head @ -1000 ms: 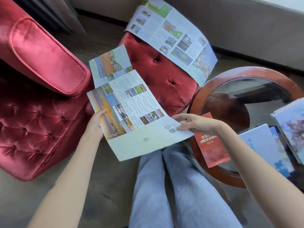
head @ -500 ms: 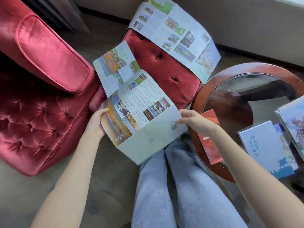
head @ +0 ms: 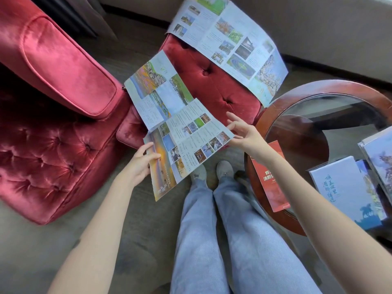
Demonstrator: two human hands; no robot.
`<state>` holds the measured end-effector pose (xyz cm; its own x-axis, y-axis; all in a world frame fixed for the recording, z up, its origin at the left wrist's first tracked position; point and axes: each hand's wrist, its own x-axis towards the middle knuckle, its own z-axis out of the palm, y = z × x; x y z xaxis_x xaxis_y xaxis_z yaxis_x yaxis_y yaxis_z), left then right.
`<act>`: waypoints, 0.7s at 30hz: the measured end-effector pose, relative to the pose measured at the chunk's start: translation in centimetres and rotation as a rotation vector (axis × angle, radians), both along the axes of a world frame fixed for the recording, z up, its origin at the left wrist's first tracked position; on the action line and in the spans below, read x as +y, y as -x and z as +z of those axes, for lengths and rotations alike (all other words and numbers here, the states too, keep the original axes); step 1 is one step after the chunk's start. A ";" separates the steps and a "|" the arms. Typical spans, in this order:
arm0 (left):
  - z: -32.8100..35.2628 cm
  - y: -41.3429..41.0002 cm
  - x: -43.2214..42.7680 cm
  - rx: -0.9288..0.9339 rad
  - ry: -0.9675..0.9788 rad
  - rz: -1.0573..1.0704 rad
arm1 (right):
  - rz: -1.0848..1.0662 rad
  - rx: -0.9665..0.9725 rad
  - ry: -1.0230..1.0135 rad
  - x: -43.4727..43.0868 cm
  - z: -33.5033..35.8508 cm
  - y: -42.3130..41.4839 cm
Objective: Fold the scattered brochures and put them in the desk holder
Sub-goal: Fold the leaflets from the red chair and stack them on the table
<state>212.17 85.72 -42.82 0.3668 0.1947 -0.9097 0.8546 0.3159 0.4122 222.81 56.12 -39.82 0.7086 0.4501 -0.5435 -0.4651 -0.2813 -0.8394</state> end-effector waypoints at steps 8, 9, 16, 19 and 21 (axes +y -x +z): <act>0.0 0.2 -0.6 0.010 0.103 -0.146 | -0.043 -0.087 -0.019 1.5 0.1 -2.1; -0.2 0.2 -0.5 -0.006 0.124 -0.158 | -0.089 -0.086 0.000 1.7 0.0 -2.2; -1.2 -0.1 -1.7 0.053 -0.009 0.002 | -0.341 0.062 0.327 2.6 -3.7 -1.6; -1.7 0.3 -1.9 0.050 -0.031 0.052 | -0.371 0.197 0.410 2.6 -5.1 -1.2; -1.5 0.6 -2.0 0.020 -0.074 -0.046 | -0.339 0.238 0.422 2.7 -5.7 -0.7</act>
<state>211.56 83.75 -44.28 0.3584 0.2449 -0.9009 0.8758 0.2460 0.4153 223.52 58.87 -45.53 0.6115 -0.0699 -0.7881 -0.7492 -0.3716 -0.5483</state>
